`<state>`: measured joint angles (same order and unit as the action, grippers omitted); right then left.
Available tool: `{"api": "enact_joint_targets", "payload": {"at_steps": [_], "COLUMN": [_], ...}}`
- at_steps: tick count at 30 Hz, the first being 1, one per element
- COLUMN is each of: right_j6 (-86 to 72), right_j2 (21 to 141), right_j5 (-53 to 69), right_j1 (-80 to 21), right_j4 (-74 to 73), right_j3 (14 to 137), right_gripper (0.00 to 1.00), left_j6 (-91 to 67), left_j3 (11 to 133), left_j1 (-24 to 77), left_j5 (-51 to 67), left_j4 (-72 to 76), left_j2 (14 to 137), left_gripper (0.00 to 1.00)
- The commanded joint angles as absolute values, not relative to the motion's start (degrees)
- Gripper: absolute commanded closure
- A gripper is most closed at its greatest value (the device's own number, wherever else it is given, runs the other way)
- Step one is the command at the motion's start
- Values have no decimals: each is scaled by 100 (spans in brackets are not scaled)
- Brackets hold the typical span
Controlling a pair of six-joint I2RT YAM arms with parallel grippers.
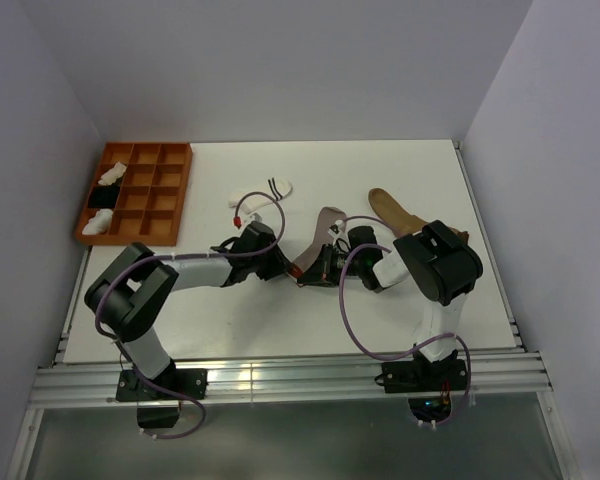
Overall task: Roll the socks
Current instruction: Roll the sock at the center of the board.
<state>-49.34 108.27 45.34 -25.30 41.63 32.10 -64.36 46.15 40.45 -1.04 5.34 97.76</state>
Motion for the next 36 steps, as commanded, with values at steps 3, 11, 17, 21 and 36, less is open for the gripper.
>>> {"api": "enact_joint_targets", "payload": {"at_steps": [3,11,17,21,36], "right_j6": [-4790,-4106,-3086,-2436,-1240], "right_j2": [10925,10328,9186,8491,8419], "right_j5": [4175,3867,2622,1101,-772], "right_j1": [-2487,-2522,-2934,-3628,-5088], "right_j4": [3771,2919,1663,1073,1661], "right_j3": [3015,3094,3252,3436,3656], "right_gripper": [91,76,61,58,59], "left_j6": [-6363,-6188,-5845,-5608,-5467], "left_j3": [4834,5071,5440,5660,5933], "left_j1": [4148,4175,4262,4385,4535], "left_j5": [-114,-360,-834,-1046,-967], "left_j4": [220,-201,-843,-1116,-1266], "left_j2": [10081,10160,10046,10055,10230], "left_gripper": [70,100,100,100,100]}}
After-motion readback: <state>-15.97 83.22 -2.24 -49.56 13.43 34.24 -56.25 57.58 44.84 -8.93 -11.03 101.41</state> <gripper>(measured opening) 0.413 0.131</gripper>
